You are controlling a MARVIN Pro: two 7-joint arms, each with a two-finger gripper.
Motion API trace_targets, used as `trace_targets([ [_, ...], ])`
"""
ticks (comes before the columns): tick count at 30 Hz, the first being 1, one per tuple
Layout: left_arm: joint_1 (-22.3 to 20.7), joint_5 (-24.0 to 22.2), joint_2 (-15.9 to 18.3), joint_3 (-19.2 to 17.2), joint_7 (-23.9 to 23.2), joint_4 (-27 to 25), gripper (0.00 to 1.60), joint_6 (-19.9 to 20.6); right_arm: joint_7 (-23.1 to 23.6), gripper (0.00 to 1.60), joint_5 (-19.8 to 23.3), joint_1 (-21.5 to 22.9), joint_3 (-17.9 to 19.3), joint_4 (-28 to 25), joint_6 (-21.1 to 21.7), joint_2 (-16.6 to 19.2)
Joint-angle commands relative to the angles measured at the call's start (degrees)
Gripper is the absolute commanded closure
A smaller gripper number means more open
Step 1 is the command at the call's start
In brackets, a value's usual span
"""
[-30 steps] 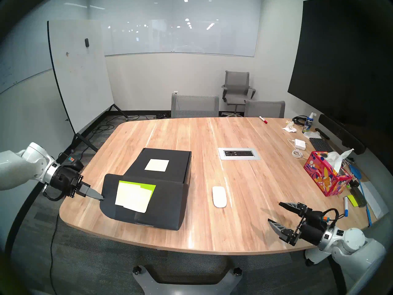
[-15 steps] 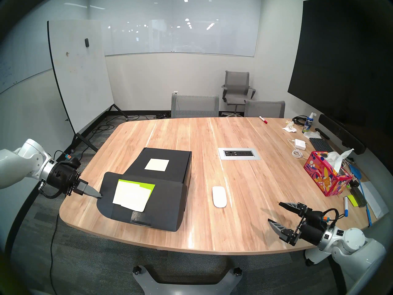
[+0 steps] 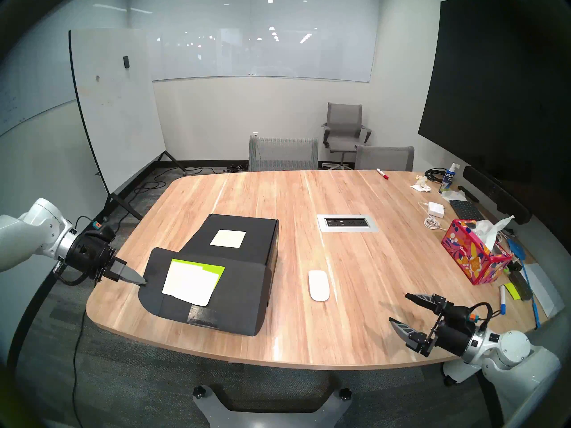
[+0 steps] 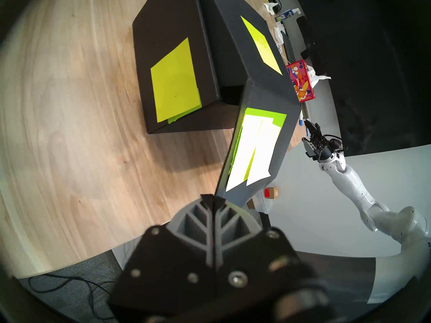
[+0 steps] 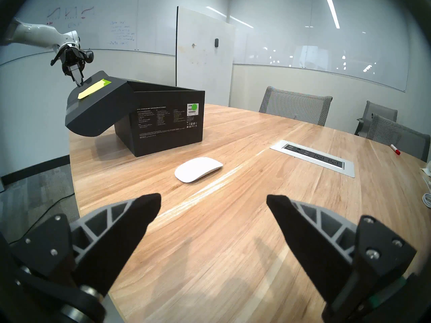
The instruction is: Open the box and place the mouse inside
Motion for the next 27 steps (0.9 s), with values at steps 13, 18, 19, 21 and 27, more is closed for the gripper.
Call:
trace_targets([
  [13, -4.0, -5.2, 0.6, -1.8, -5.7, -1.8, 1.6, -0.1, 0.0, 0.0, 0.1, 0.1, 0.2, -0.1, 0.0, 0.0],
  [18, -4.7, -6.3, 0.6, -2.0, -6.7, -2.4, 1.6, -0.1, 0.0, 0.0, 0.1, 0.1, 0.2, -0.1, 0.0, 0.0],
  [19, -4.9, -7.1, 0.6, -2.1, -5.6, -2.7, 1.6, -0.1, 0.0, 0.0, 0.1, 0.1, 0.2, -0.1, 0.0, 0.0],
  [21, -5.2, -7.3, 0.6, -2.1, -6.2, -2.8, 1.6, -0.1, 0.0, 0.0, 0.1, 0.1, 0.2, -0.1, 0.0, 0.0],
  [27, -6.0, -8.7, 0.6, -2.1, -6.1, -3.3, 1.6, -0.1, 0.0, 0.0, 0.1, 0.1, 0.2, -0.1, 0.0, 0.0],
])
